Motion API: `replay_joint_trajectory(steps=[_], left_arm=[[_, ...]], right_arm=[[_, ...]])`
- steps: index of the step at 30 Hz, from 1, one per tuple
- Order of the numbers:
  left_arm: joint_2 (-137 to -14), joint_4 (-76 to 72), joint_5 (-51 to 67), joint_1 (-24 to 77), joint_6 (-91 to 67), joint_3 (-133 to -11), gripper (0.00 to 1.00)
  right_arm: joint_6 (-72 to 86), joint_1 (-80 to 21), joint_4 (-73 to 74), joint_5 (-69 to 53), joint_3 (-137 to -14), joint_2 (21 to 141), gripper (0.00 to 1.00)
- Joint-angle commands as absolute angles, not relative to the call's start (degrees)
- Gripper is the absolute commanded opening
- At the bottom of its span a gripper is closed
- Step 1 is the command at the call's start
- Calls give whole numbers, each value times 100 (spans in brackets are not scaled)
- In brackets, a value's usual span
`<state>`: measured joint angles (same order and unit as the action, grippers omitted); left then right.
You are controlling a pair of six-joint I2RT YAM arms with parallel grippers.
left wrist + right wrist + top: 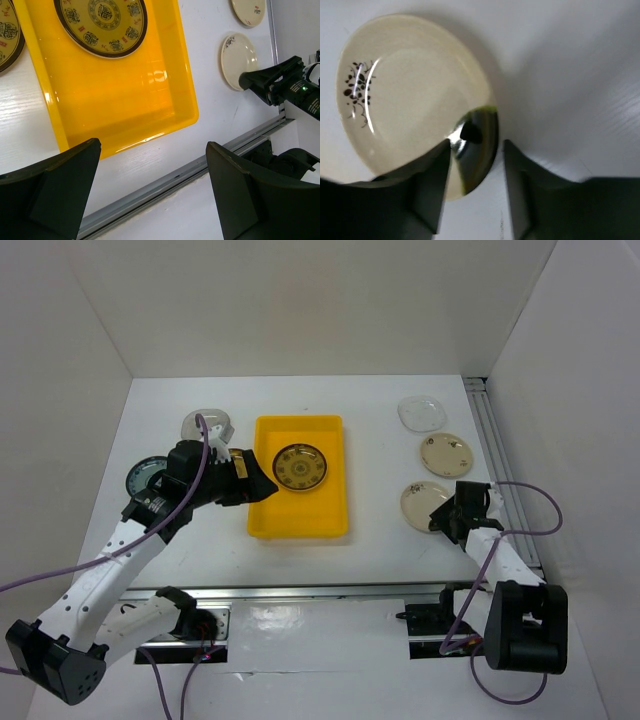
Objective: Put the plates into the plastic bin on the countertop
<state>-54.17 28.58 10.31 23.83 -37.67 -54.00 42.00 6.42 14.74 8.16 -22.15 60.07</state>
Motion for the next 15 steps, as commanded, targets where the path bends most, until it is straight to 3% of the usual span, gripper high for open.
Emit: replay_joint_trajectory(steps=[1,3,6,8,10,15], left_arm=[[-5335,2839,976,2391,-3761,-5458,100],[-5335,2900,923,2391,-3762,-5458,100],[-5282,2900,870,2391,-3762,-5511,100],[-5282,2971,870,2391,-3762,-5511,100],[-5229,3032,809,2338,-3762,-5563,100],[-5072,3295,388,2154,-3814,-5625,100]], right_arm=[[4280,677,1397,765,-1987,6108,48],[4280,677,1345,765,-1986,6108,36],[4219,677,1275,703,-1986,6161,25],[4167,677,1222,650,-1986,6266,9],[4166,677,1222,580,-1986,6328,0],[4429,396,1177,202,-2283,5969,0]])
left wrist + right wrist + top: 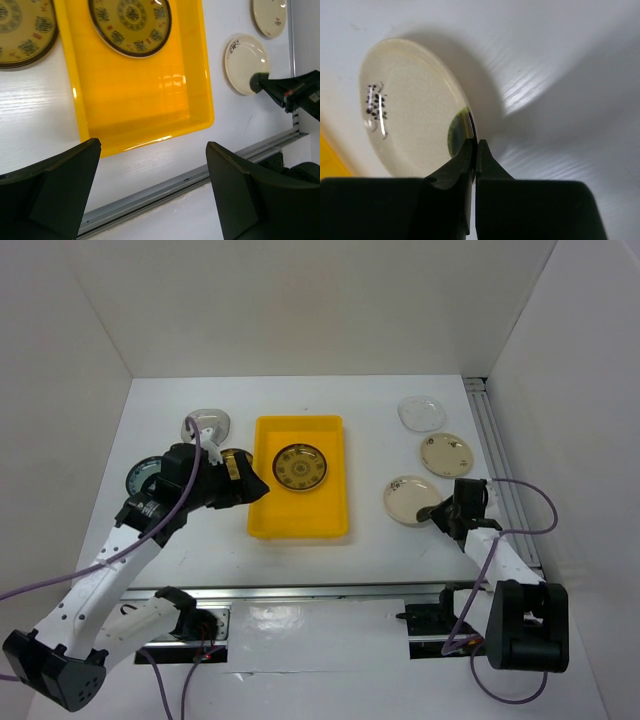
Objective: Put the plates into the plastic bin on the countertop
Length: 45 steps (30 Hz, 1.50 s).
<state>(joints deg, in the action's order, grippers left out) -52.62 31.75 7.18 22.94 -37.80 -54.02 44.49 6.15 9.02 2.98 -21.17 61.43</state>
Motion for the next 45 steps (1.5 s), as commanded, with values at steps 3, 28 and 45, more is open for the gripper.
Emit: replay_joint_trajectory(steps=[3,28,45], left_arm=[[-5010,3506,194,2005,-3867,-5739,100],[-4764,3322,-26,220,-4333,-4738,100],[-5554,2566,-123,105,-4922,-4070,100]], right_arm=[[4754,-148,1536,771,-2906,5442,0],[2629,-2962,254,97,-7715,10255,0],[2505,-3146,466,35,-7989,10776,20]])
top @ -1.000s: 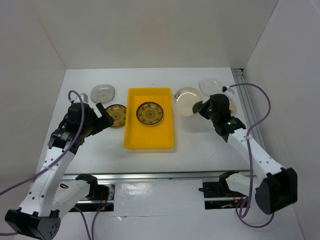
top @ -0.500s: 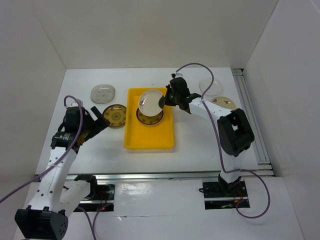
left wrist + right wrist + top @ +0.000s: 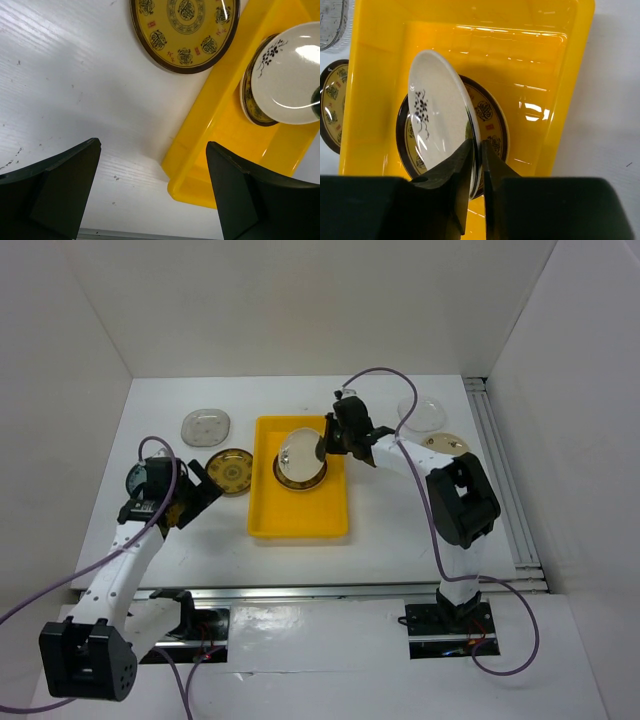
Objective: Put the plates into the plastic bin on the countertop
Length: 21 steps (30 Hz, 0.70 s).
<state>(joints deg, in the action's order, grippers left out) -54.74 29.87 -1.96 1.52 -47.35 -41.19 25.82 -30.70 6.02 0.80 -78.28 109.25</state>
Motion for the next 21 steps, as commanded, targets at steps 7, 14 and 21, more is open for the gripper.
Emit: replay_joint_trajectory(steps=[7,14,21], left_arm=[[-5686,2259,18,105,-4922,-3894,100],[-5932,1697,70,105,-4922,-3691,100],[-6450,627,18,105,-5027,-3226,94]], right_arm=[[2452,-3278,519,35,-7805,10390,61],[2259,-3902,703,474,-8059,9581,100],[2154,-4464,730,729,-7649,8369,100]])
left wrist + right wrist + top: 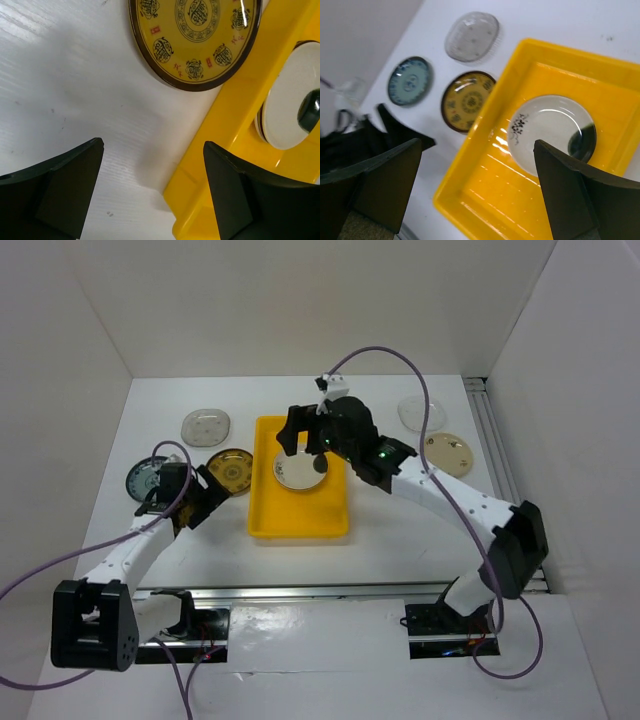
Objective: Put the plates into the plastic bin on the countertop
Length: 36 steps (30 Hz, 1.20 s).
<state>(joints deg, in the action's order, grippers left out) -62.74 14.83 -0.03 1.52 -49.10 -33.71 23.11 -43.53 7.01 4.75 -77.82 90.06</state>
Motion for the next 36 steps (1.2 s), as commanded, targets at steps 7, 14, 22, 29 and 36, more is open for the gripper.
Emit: replay_joint_trajectory(steps=[7,14,22,29,36], left_arm=[[-7328,-350,18,105,-5194,-3173,94],[-8216,-922,-96,44,-5335,-3305,93],[-8552,-914,-254,44,-5493,-3498,75],[-8604,-563,-439,44,-5669,-3612,51],[-8789,-229,-562,44,-5774,-3788,30]], right_arm=[[2092,-4667,502,414,-6682,7191,100],[2039,-4781,500,290,-6126,6496,100],[1986,-4781,659,483,-5897,6161,100],[1986,-4781,659,588,-5897,6108,100],[2039,-4781,834,879,-5897,5915,100]])
